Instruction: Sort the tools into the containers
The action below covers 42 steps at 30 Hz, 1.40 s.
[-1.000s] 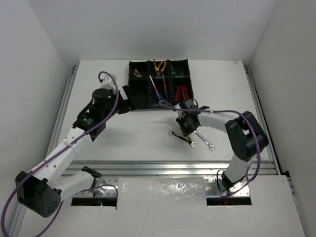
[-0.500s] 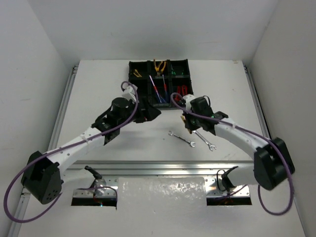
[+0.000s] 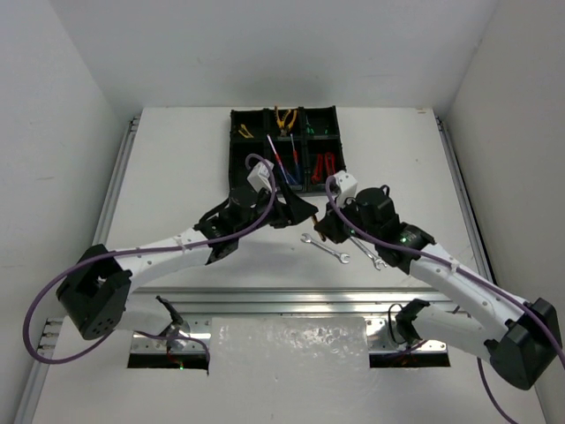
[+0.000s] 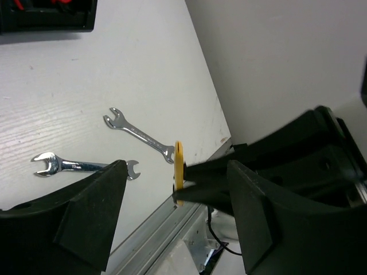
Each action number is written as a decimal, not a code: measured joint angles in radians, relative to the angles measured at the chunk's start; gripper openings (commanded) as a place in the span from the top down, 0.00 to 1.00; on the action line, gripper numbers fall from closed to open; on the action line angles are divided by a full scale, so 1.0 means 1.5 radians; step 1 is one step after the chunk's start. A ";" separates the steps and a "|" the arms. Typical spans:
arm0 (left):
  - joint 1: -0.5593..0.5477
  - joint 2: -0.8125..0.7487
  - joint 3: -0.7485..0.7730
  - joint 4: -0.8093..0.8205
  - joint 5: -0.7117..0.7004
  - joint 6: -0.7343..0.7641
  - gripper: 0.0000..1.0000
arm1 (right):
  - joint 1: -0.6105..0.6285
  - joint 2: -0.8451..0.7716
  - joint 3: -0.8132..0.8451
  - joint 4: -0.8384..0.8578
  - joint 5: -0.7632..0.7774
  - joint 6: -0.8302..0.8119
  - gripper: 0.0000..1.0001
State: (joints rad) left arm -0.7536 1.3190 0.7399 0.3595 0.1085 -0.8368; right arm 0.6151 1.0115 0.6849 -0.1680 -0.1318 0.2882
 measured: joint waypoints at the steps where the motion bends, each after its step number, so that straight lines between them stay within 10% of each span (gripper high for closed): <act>1: -0.002 0.008 0.004 0.000 -0.003 -0.002 0.34 | 0.010 0.000 0.000 0.002 0.001 0.001 1.00; 13: -0.011 0.039 0.040 -0.013 -0.030 -0.005 1.00 | 0.051 0.000 0.004 0.028 0.006 0.020 1.00; 16: -0.012 0.044 0.044 -0.014 -0.031 -0.002 1.00 | 0.051 0.000 0.004 0.027 0.014 0.023 0.99; 19: -0.012 0.055 0.053 -0.015 -0.031 0.001 1.00 | 0.050 0.003 0.004 0.027 0.020 0.031 0.75; 21: -0.012 0.063 0.064 -0.025 -0.035 0.002 1.00 | 0.051 0.003 0.004 0.029 0.027 0.040 0.04; 22: -0.012 0.067 0.076 -0.042 -0.041 0.006 1.00 | 0.051 0.003 0.004 0.034 0.033 0.038 0.01; 33: 0.206 0.227 0.377 -0.242 -0.113 0.085 1.00 | 0.045 -0.076 0.035 -0.071 0.243 0.034 0.01; 42: 0.346 0.590 0.898 -0.338 -0.260 0.176 1.00 | 0.040 -0.131 0.018 -0.105 0.255 0.036 0.01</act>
State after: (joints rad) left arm -0.2344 2.2032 2.0872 -0.1474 -0.2817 -0.5732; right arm 0.6758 0.8150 0.7116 -0.3260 0.2508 0.3420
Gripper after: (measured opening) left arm 0.041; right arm 0.986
